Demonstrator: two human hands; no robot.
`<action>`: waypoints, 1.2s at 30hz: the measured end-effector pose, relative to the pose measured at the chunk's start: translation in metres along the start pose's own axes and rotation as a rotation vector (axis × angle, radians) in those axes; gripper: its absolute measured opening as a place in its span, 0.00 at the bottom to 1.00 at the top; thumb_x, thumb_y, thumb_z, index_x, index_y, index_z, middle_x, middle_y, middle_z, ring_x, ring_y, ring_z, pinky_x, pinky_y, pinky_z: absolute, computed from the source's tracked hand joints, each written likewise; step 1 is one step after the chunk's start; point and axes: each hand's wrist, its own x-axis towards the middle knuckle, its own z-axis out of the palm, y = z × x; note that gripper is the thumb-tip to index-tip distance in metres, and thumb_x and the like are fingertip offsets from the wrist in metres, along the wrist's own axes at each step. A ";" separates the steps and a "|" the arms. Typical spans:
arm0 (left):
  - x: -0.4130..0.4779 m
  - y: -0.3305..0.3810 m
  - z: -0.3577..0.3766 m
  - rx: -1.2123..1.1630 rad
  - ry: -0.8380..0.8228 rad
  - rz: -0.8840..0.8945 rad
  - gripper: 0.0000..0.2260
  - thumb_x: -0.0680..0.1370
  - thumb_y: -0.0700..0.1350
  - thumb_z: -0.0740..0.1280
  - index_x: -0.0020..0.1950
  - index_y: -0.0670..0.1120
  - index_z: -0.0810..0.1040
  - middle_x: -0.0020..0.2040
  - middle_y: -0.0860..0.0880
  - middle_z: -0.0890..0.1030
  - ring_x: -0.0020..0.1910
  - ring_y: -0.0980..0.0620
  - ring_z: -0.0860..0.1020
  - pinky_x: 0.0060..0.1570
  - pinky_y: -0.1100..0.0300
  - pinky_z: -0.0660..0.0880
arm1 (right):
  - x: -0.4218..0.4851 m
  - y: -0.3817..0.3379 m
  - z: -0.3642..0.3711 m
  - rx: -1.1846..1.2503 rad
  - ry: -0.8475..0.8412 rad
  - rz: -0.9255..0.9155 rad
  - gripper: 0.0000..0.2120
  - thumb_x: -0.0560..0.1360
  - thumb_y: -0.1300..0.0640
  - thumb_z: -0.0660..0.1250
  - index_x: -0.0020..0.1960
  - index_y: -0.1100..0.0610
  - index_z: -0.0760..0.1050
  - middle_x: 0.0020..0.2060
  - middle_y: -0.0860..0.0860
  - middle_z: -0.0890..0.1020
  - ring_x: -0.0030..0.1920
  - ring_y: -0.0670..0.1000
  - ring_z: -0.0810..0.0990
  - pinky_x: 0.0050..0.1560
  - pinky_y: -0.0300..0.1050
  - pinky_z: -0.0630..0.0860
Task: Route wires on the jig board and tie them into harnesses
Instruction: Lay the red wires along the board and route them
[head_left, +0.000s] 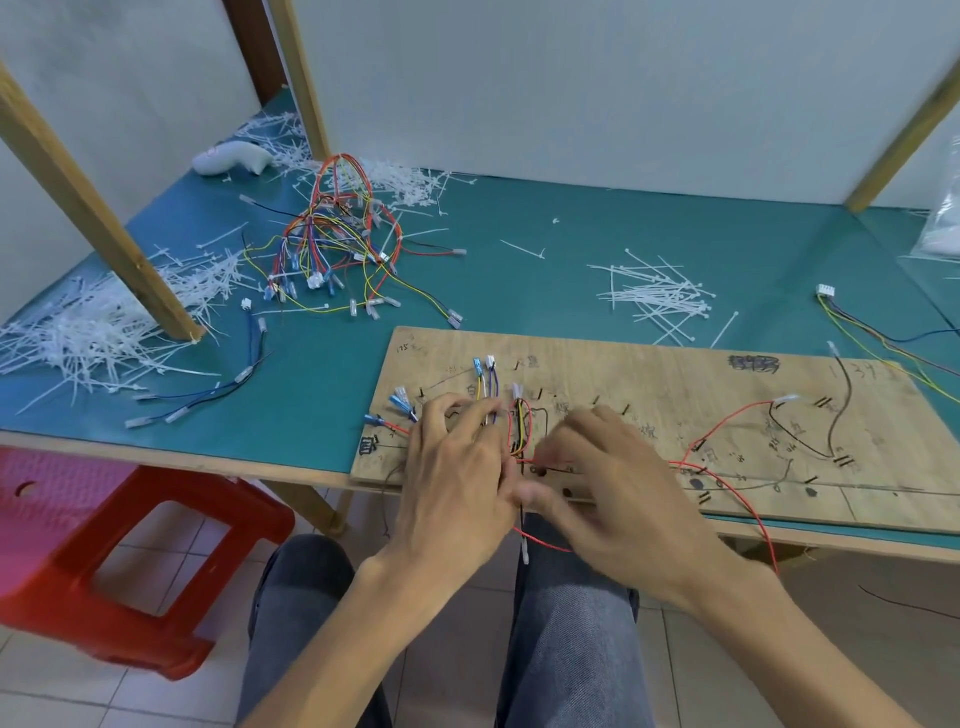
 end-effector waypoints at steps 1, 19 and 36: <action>0.000 0.000 0.000 -0.005 0.014 -0.013 0.04 0.79 0.46 0.71 0.46 0.46 0.82 0.72 0.54 0.78 0.72 0.46 0.67 0.71 0.48 0.69 | -0.010 -0.005 0.000 -0.051 -0.047 0.016 0.22 0.81 0.31 0.62 0.50 0.49 0.77 0.46 0.43 0.75 0.50 0.51 0.71 0.50 0.51 0.73; -0.008 -0.001 0.015 -0.074 0.158 -0.010 0.09 0.76 0.47 0.73 0.55 0.52 0.77 0.65 0.58 0.78 0.66 0.49 0.70 0.65 0.51 0.70 | -0.090 -0.013 -0.010 0.089 -0.175 0.518 0.24 0.80 0.32 0.48 0.52 0.47 0.75 0.31 0.49 0.78 0.38 0.56 0.76 0.44 0.53 0.76; -0.005 -0.012 0.032 -0.038 0.238 0.002 0.12 0.78 0.57 0.73 0.54 0.50 0.83 0.67 0.59 0.80 0.69 0.51 0.71 0.66 0.49 0.70 | -0.062 0.012 -0.082 -0.547 -0.016 0.558 0.37 0.69 0.17 0.46 0.65 0.38 0.71 0.46 0.38 0.84 0.47 0.51 0.84 0.33 0.45 0.71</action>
